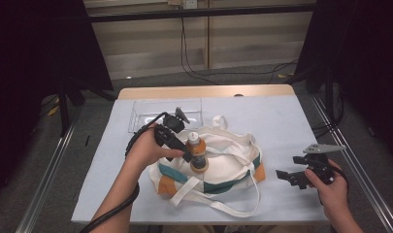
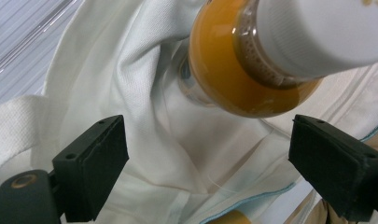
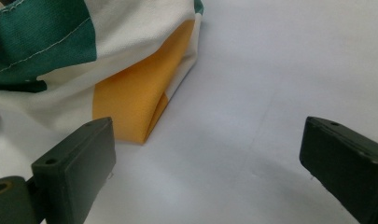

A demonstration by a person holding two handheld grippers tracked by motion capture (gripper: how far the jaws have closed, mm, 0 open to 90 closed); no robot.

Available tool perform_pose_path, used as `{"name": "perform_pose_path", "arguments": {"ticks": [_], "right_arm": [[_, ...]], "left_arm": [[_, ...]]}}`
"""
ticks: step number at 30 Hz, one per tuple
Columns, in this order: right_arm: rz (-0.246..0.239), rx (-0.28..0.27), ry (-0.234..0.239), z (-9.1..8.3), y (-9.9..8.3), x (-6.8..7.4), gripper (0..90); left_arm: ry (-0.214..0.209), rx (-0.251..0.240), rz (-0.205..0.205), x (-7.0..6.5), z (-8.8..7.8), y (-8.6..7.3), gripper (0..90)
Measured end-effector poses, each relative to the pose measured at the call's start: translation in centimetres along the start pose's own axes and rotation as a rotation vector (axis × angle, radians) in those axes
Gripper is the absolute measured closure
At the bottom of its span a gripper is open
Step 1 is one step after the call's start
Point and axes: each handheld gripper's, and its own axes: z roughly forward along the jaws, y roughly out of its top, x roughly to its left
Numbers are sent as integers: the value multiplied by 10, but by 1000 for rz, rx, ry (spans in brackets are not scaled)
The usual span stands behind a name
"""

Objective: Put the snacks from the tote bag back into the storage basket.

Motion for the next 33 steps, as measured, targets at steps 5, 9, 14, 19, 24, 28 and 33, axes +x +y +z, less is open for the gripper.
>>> {"name": "perform_pose_path", "arguments": {"ticks": [5, 9, 14, 19, 24, 28, 33], "right_arm": [[2, 4, 1, 0, 0, -1, 35], [2, 6, 2, 0, 0, -1, 35], [5, 7, 1, 0, 0, 0, 35], [2, 6, 2, 0, 0, -1, 35], [4, 7, 3, 0, 0, 0, 35], [3, 7, 2, 0, 0, 0, 35], [3, 8, 3, 0, 0, -1, 35]], "left_arm": [[1, -4, 5, -1, 2, 3, 118], [-6, 6, 16, -3, 3, 6, 118], [-3, 5, 23, -5, 5, 10, 120], [-7, 4, 27, -6, 7, 11, 125], [-9, 1, 32, -7, 9, 14, 130], [-8, -3, 31, -9, 10, 15, 134], [-12, -4, 35, -9, 12, 17, 148]]}}
